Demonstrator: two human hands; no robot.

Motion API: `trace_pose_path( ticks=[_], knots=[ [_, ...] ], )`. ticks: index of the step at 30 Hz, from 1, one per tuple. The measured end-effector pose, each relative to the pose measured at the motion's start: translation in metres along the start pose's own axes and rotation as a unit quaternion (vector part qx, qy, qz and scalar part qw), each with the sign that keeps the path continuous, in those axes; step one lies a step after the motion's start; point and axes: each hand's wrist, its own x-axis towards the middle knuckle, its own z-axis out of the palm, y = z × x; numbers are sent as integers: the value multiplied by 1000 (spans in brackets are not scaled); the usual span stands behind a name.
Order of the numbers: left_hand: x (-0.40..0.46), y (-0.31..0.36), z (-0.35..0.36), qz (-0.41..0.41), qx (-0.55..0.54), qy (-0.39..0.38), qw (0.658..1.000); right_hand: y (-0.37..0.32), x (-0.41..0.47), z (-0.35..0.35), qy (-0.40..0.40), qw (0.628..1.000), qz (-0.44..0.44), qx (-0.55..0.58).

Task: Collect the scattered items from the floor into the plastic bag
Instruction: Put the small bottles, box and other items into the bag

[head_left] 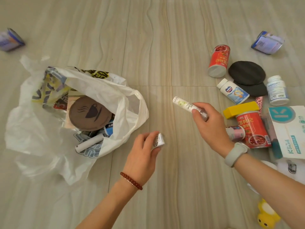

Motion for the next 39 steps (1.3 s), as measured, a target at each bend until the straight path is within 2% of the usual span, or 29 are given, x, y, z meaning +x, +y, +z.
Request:
trace_pose_path(
  ticks=[4, 6, 8, 10, 13, 17, 19, 22, 24, 27, 30, 34, 37, 39],
  knots=[
    [-24, -17, -55, 2, 41, 156, 987, -65, -20, 29, -58, 992, -78, 75],
    [-27, -36, -81, -35, 86, 204, 975, -93, -28, 47, -119, 985, -98, 74],
    [-22, -58, -104, -93, 117, 230, 962, -113, -32, 71, -194, 977, -90, 26],
    [-11, -72, -125, -164, 110, 231, 953, -123, -33, 97, -239, 969, -53, -23],
    [16, -86, -147, -272, 59, 233, 932, -133, -31, 138, -225, 973, 52, 1],
    [50, -98, -169, -291, -20, 253, 922, -161, -17, 181, -221, 955, 150, 128],
    [64, -100, -176, -281, -79, 258, 921, -170, -10, 197, -242, 958, 104, 115],
    [64, -100, -177, -285, -80, 233, 926, -160, -8, 208, -289, 954, -52, -52],
    [53, -97, -171, -262, -60, 239, 933, -144, -13, 201, -302, 935, -131, -135],
    [31, -88, -159, -192, -31, 253, 948, -123, -19, 168, -300, 911, -216, -182],
    [19, -68, -141, -122, 3, 243, 962, -104, -20, 121, -267, 912, -249, -186],
    [24, -23, -97, -2, 46, 181, 982, -73, -25, 52, -210, 929, -220, -212],
    [31, 16, -59, 87, 44, 113, 989, -33, -43, 5, -152, 953, -145, -220],
    [35, 36, -36, 117, 41, 48, 991, 3, -61, -25, -104, 964, -79, -230]
  ],
)
